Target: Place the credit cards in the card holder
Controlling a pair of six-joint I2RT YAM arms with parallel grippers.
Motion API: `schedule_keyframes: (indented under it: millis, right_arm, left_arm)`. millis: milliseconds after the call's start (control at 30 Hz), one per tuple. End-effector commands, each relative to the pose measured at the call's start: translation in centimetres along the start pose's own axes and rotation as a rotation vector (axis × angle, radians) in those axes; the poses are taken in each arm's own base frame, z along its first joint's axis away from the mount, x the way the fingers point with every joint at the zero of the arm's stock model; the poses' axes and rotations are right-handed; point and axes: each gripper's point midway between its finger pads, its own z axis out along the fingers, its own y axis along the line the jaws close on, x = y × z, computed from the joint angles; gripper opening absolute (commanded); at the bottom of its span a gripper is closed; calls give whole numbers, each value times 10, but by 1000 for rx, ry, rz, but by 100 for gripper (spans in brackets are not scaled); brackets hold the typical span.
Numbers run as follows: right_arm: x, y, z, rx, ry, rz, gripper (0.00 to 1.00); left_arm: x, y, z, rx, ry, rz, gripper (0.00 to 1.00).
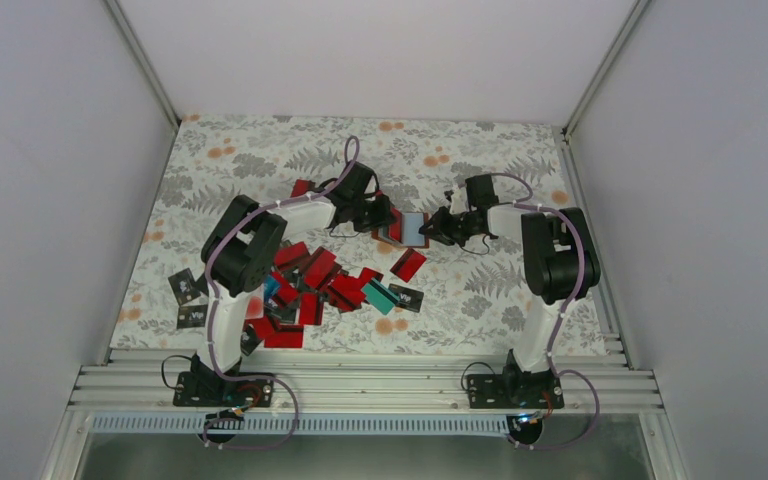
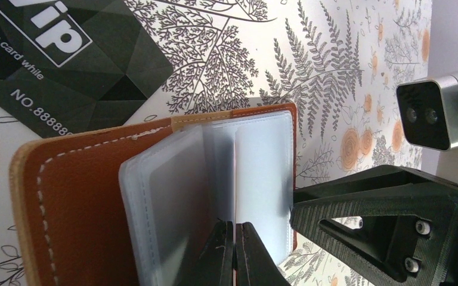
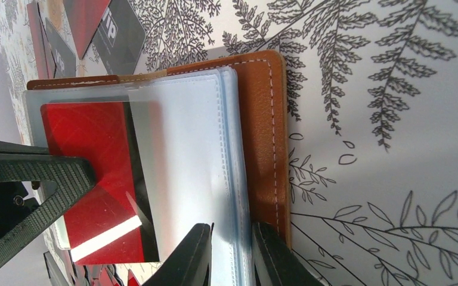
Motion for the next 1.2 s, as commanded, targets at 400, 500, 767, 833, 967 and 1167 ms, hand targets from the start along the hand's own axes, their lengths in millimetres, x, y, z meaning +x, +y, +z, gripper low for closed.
schedule_keyframes:
  millis: [400, 500, 767, 833, 967, 1167]
  right_arm:
    - [6, -13, 11, 40, 23, 26, 20]
    - [6, -13, 12, 38, 25, 27, 20]
    - [6, -13, 13, 34, 26, 29, 20]
    - [6, -13, 12, 34, 25, 30, 20]
    - [6, -12, 12, 30, 26, 30, 20]
    - [6, -12, 13, 28, 27, 30, 20]
  left_arm:
    - [-1, -11, 0, 60, 2, -9, 2]
    - [0, -11, 3, 64, 7, -15, 2]
    - [2, -10, 7, 71, 20, -25, 2]
    - [3, -10, 9, 70, 24, -26, 2]
    - [3, -10, 13, 72, 27, -26, 2]
    - [4, -11, 18, 72, 31, -27, 2]
